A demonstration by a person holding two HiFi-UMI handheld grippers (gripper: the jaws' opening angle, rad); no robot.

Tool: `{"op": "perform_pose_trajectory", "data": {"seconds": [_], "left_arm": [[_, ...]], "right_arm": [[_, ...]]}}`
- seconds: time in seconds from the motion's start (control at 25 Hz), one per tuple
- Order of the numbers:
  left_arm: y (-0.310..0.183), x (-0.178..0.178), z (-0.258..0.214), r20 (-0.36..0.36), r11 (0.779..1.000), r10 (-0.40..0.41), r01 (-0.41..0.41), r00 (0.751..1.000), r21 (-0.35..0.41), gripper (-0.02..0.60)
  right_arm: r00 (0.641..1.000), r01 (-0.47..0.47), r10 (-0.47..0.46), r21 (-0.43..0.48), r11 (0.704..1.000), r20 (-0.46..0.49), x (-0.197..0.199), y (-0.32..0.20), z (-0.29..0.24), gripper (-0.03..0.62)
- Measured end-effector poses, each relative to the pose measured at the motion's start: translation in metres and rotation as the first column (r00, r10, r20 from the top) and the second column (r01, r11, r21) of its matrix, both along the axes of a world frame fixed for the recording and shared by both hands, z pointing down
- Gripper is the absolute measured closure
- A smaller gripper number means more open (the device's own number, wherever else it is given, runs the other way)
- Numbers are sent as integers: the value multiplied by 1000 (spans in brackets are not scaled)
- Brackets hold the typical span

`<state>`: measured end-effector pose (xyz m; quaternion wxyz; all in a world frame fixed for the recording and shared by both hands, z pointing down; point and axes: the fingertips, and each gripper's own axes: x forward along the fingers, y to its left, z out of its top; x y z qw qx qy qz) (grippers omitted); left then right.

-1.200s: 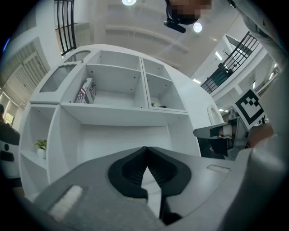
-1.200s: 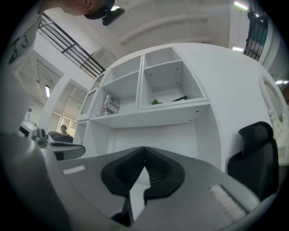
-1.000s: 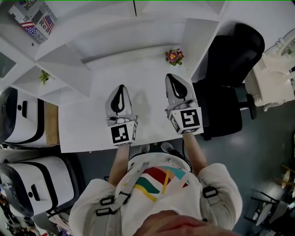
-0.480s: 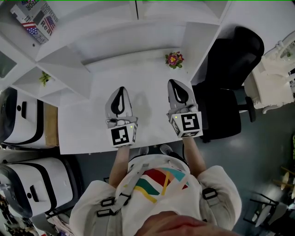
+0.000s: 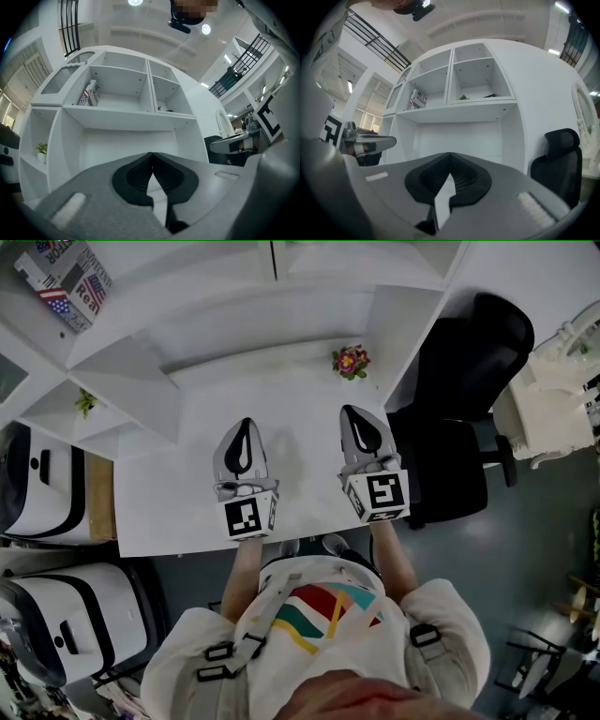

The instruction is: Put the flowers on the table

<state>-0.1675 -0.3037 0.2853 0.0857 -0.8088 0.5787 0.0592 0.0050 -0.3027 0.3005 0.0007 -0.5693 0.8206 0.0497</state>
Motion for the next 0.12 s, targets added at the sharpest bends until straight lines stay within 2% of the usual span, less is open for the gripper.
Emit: {"op": "perform_pose_trajectory", "data": {"seconds": [0.12], "left_arm": [[0,0,2,0,1000,0,0,1000,-4,580]], "right_arm": [[1000,1,-1,-4,1000,3,0,0,2,594]]}}
